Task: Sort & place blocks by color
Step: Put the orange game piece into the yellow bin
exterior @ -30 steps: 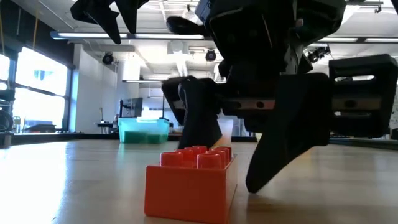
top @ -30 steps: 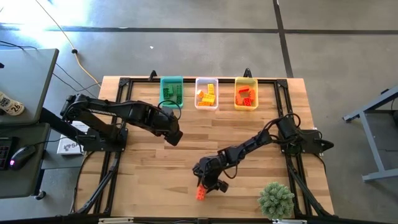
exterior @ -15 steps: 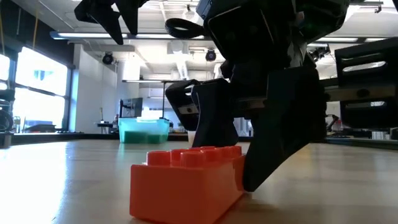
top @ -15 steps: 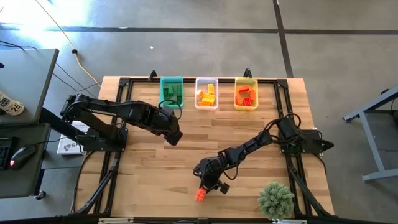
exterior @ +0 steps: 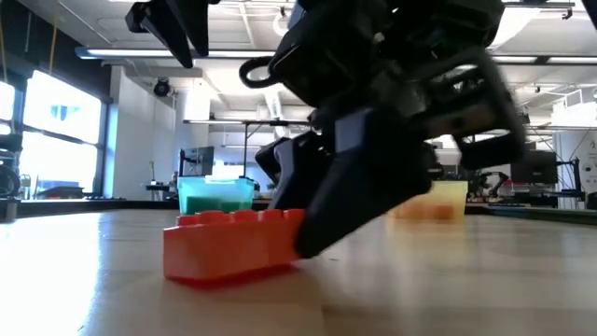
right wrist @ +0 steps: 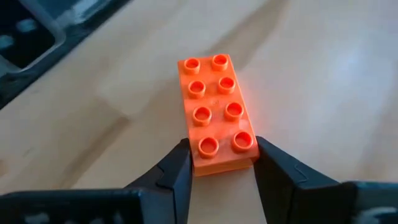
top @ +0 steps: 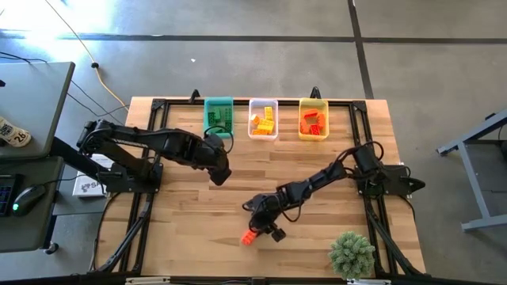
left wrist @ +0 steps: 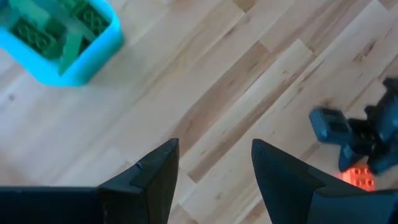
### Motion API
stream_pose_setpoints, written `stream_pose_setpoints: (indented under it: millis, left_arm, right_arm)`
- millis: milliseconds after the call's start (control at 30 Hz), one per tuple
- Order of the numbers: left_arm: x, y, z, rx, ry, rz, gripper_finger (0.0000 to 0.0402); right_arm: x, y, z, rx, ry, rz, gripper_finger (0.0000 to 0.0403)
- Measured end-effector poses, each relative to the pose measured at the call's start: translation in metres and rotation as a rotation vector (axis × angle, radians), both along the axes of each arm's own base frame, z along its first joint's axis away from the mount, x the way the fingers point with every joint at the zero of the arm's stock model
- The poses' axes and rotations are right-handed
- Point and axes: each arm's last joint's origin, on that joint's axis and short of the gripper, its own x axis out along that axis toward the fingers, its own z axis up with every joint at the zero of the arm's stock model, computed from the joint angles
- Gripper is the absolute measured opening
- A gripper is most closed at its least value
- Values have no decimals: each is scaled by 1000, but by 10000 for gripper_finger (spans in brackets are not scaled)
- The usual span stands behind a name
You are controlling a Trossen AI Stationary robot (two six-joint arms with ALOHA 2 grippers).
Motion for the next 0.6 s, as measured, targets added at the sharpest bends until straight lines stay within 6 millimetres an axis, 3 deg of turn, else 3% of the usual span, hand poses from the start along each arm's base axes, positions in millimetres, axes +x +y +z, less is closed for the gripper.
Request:
stream_pose_setpoints:
  millis: [367,600]
  left_arm:
    - [-1,-7,1,163,60,-169,186]
    - [0,-2,2,244,114,-266,186]
  right_arm:
    - [0,-44,24,-174,55,-443,118]
    - [2,-73,36,-110,75,-691,118]
